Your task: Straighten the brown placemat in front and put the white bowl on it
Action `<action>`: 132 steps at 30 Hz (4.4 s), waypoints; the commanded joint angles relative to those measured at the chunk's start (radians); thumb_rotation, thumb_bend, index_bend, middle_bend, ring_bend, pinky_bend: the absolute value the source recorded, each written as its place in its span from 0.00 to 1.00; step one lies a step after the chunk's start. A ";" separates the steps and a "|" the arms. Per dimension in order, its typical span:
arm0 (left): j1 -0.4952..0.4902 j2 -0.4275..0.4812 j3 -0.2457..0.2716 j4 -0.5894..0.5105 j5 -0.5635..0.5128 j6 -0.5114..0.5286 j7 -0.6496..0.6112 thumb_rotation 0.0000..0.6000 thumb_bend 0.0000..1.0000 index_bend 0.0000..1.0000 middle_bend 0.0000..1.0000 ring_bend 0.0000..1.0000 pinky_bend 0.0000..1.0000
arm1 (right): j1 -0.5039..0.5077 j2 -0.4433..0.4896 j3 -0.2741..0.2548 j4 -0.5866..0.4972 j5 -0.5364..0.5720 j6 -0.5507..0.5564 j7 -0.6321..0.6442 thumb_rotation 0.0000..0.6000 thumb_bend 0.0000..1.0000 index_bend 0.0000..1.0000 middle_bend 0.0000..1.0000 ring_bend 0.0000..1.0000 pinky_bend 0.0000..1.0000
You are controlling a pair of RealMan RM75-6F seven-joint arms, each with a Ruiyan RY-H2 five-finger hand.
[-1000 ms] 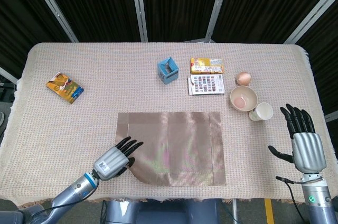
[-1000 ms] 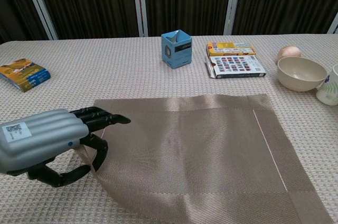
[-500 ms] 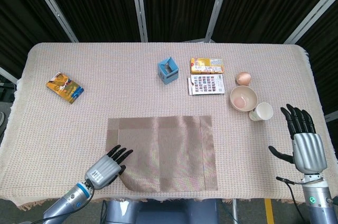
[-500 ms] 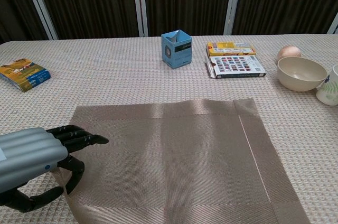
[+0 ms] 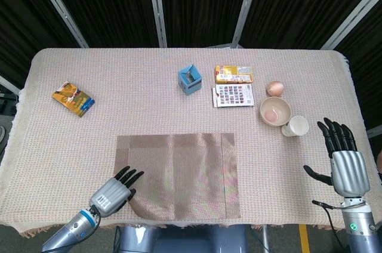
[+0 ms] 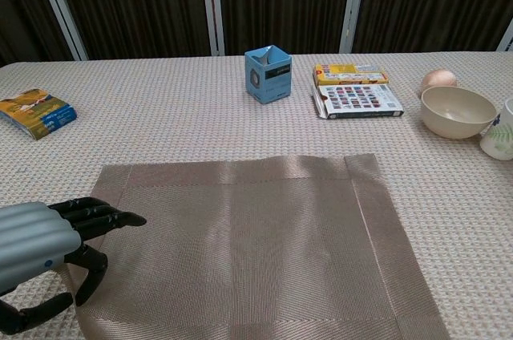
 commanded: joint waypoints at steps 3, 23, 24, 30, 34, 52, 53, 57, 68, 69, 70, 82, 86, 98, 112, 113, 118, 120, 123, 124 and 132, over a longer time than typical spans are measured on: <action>0.006 0.027 0.006 -0.011 0.002 0.001 -0.008 1.00 0.00 0.00 0.00 0.00 0.00 | -0.002 0.001 0.001 -0.001 -0.001 -0.001 0.001 1.00 0.00 0.00 0.00 0.00 0.00; 0.107 0.275 -0.137 -0.135 0.031 0.338 -0.293 1.00 0.00 0.00 0.00 0.00 0.00 | 0.065 -0.015 0.031 0.032 0.076 -0.136 -0.035 1.00 0.00 0.00 0.00 0.00 0.00; 0.111 0.276 -0.151 -0.135 0.020 0.351 -0.287 1.00 0.00 0.00 0.00 0.00 0.00 | 0.076 -0.017 0.037 0.034 0.081 -0.151 -0.041 1.00 0.00 0.00 0.00 0.00 0.00; 0.138 0.252 -0.222 -0.125 -0.053 0.417 -0.237 1.00 0.00 0.00 0.00 0.00 0.00 | 0.190 -0.050 0.083 0.087 0.162 -0.311 -0.118 1.00 0.00 0.00 0.00 0.00 0.00; 0.150 0.236 -0.247 -0.089 -0.080 0.434 -0.234 1.00 0.00 0.00 0.00 0.00 0.00 | 0.272 -0.092 0.114 0.146 0.247 -0.423 -0.176 1.00 0.00 0.00 0.00 0.00 0.00; 0.156 0.243 -0.294 -0.007 -0.141 0.383 -0.304 1.00 0.00 0.00 0.00 0.00 0.00 | 0.449 -0.308 0.125 0.409 0.509 -0.603 -0.363 1.00 0.00 0.10 0.00 0.00 0.00; 0.157 0.244 -0.294 -0.006 -0.140 0.383 -0.306 1.00 0.00 0.00 0.00 0.00 0.00 | 0.452 -0.317 0.123 0.425 0.522 -0.605 -0.374 1.00 0.00 0.11 0.00 0.00 0.00; 0.160 0.247 -0.296 -0.006 -0.139 0.379 -0.314 1.00 0.00 0.00 0.00 0.00 0.00 | 0.460 -0.349 0.121 0.482 0.579 -0.609 -0.406 1.00 0.00 0.17 0.00 0.00 0.00; 0.164 0.247 -0.292 -0.016 -0.125 0.356 -0.321 1.00 0.00 0.00 0.00 0.00 0.00 | 0.488 -0.436 0.093 0.660 0.573 -0.647 -0.384 1.00 0.13 0.36 0.00 0.00 0.00; 0.165 0.247 -0.293 -0.016 -0.124 0.356 -0.321 1.00 0.00 0.00 0.00 0.00 0.00 | 0.491 -0.449 0.091 0.683 0.560 -0.650 -0.369 1.00 0.17 0.39 0.00 0.00 0.00; 0.166 0.247 -0.293 -0.016 -0.124 0.356 -0.321 1.00 0.00 0.00 0.00 0.00 0.00 | 0.493 -0.458 0.090 0.698 0.552 -0.652 -0.358 1.00 0.21 0.43 0.00 0.00 0.00; 0.170 0.241 -0.295 -0.010 -0.119 0.343 -0.326 1.00 0.00 0.00 0.00 0.00 0.00 | 0.506 -0.560 0.074 0.864 0.422 -0.584 -0.252 1.00 0.33 0.71 0.00 0.00 0.00; 0.174 0.242 -0.293 -0.015 -0.112 0.342 -0.328 1.00 0.00 0.00 0.00 0.00 0.00 | 0.496 -0.554 0.068 0.859 0.356 -0.526 -0.188 1.00 0.33 0.73 0.00 0.00 0.00; 0.180 0.253 -0.287 -0.031 -0.084 0.339 -0.345 1.00 0.00 0.00 0.00 0.00 0.00 | 0.466 -0.365 0.002 0.519 0.093 -0.328 -0.121 1.00 0.32 0.74 0.00 0.00 0.00; 0.180 0.268 -0.281 -0.037 -0.055 0.324 -0.370 1.00 0.00 0.00 0.00 0.00 0.00 | 0.584 -0.278 -0.083 0.222 -0.214 -0.397 -0.261 1.00 0.32 0.75 0.00 0.00 0.00; 0.180 0.268 -0.282 -0.035 -0.059 0.321 -0.372 1.00 0.00 0.00 0.00 0.00 0.00 | 0.597 -0.288 -0.081 0.225 -0.221 -0.411 -0.266 1.00 0.32 0.75 0.00 0.00 0.00; 0.179 0.269 -0.291 -0.028 -0.079 0.314 -0.378 1.00 0.00 0.00 0.00 0.00 0.00 | 0.654 -0.378 -0.071 0.280 -0.245 -0.482 -0.289 1.00 0.32 0.75 0.00 0.00 0.00; 0.180 0.270 -0.292 -0.027 -0.079 0.314 -0.376 1.00 0.00 0.00 0.00 0.00 0.00 | 0.671 -0.404 -0.074 0.304 -0.257 -0.502 -0.296 1.00 0.32 0.75 0.00 0.00 0.00; 0.182 0.270 -0.293 -0.023 -0.085 0.313 -0.376 1.00 0.00 0.00 0.00 0.00 0.00 | 0.701 -0.451 -0.075 0.349 -0.284 -0.525 -0.303 1.00 0.32 0.75 0.01 0.00 0.00; 0.182 0.269 -0.293 -0.021 -0.088 0.312 -0.376 1.00 0.00 0.00 0.00 0.00 0.00 | 0.708 -0.468 -0.075 0.362 -0.290 -0.526 -0.297 1.00 0.32 0.75 0.01 0.00 0.00; 0.182 0.268 -0.297 -0.011 -0.108 0.303 -0.375 1.00 0.00 0.00 0.00 0.00 0.00 | 0.741 -0.546 -0.083 0.438 -0.322 -0.538 -0.281 1.00 0.31 0.75 0.01 0.00 0.00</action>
